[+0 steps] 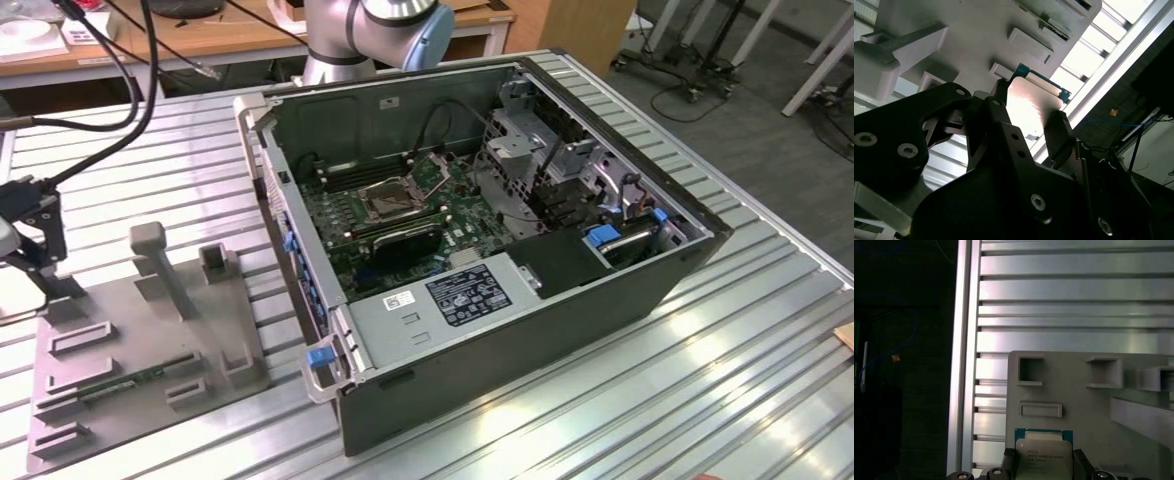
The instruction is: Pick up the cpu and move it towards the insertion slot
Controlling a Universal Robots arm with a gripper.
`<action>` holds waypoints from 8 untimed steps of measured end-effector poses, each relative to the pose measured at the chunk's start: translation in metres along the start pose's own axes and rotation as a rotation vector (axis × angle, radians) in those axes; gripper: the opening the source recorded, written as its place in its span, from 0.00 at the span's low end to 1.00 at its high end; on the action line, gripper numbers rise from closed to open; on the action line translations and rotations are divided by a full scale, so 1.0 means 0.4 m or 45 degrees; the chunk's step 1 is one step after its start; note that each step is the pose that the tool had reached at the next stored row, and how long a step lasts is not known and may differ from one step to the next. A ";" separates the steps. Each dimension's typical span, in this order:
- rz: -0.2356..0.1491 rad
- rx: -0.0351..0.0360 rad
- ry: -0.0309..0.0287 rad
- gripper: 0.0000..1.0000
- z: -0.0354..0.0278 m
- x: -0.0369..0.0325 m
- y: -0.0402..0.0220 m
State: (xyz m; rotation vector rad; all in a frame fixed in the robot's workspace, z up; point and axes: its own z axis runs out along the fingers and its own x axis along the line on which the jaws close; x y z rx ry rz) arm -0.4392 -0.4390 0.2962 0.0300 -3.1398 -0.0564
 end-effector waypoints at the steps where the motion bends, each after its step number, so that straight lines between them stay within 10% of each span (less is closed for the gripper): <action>1: 0.000 0.0000 0.0000 0.54 -0.002 0.000 0.000; 8: 0.000 0.0000 -0.0004 0.54 -0.010 0.000 0.000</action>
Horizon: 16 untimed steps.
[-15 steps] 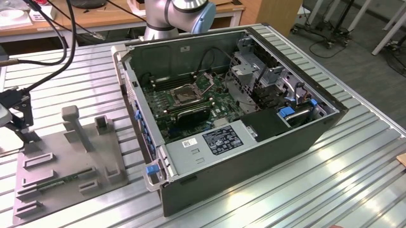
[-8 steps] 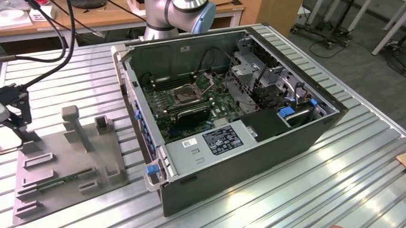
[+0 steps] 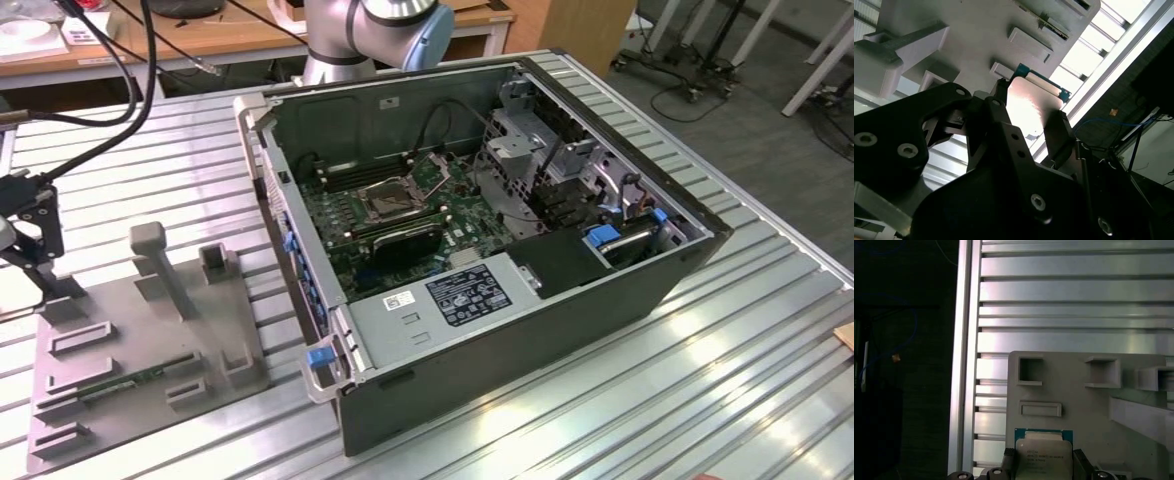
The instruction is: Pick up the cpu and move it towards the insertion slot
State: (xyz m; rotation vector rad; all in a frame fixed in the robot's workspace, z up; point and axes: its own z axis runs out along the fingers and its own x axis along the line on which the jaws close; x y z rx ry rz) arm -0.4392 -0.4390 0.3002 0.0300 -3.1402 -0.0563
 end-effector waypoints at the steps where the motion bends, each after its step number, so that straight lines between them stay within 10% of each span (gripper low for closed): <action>1: 0.000 0.0002 0.0003 0.54 -0.001 0.000 0.000; 16: 0.000 0.0002 0.0003 0.54 -0.018 0.000 0.001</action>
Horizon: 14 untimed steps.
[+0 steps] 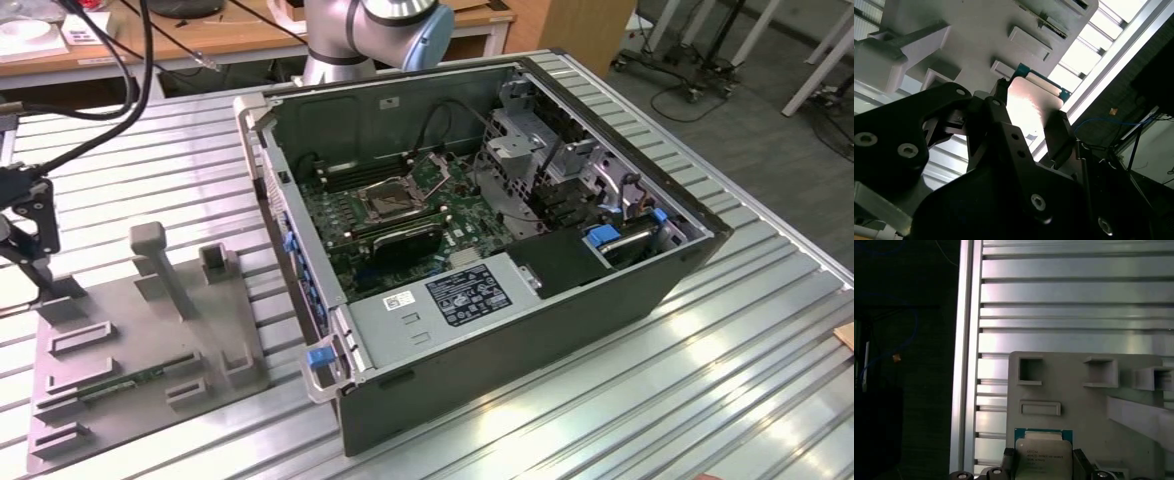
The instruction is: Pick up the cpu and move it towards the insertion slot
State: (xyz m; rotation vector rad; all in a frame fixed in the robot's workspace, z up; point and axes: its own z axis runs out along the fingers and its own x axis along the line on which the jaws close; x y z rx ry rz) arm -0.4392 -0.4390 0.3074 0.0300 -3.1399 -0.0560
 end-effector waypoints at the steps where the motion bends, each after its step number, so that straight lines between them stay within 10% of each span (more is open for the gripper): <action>1: 0.000 0.0000 0.0001 0.54 -0.004 0.000 0.000; 14: 0.000 0.0000 0.0000 0.54 -0.027 0.000 0.001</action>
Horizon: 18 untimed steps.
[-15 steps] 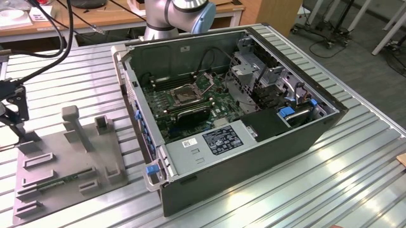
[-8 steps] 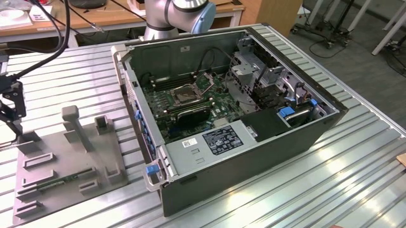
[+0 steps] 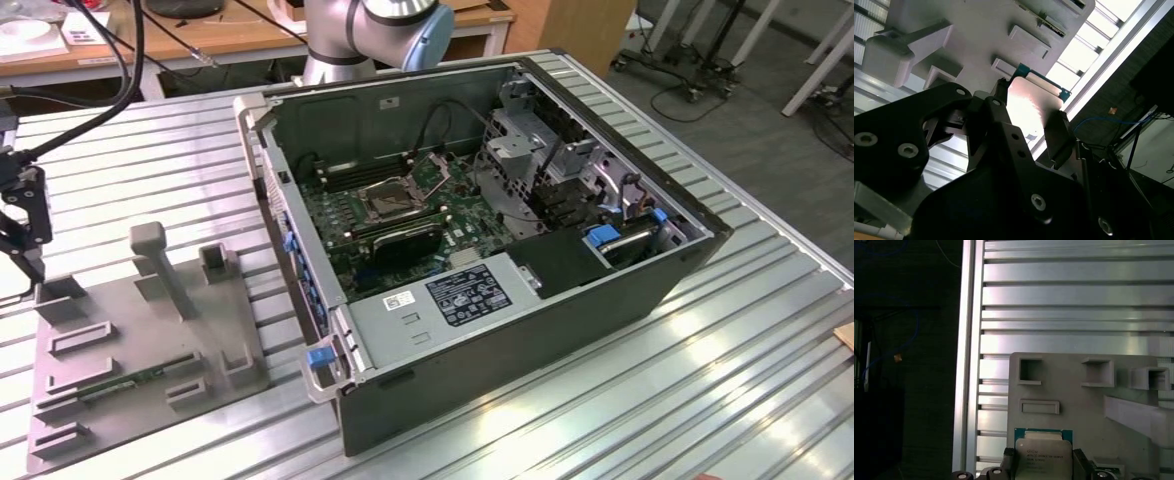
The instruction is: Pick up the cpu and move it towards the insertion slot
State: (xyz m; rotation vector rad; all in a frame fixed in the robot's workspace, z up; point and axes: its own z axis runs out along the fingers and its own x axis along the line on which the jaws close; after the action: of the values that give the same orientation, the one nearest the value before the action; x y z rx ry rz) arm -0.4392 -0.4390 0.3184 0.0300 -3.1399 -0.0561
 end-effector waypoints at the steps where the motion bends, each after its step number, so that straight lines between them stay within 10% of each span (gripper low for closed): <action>1: 0.000 0.0000 0.0000 0.54 0.000 0.000 0.000; 18: 0.000 0.0000 0.0000 0.54 -0.035 0.000 0.001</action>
State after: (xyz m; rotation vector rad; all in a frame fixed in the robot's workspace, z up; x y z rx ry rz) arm -0.4392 -0.4390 0.3323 0.0299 -3.1399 -0.0560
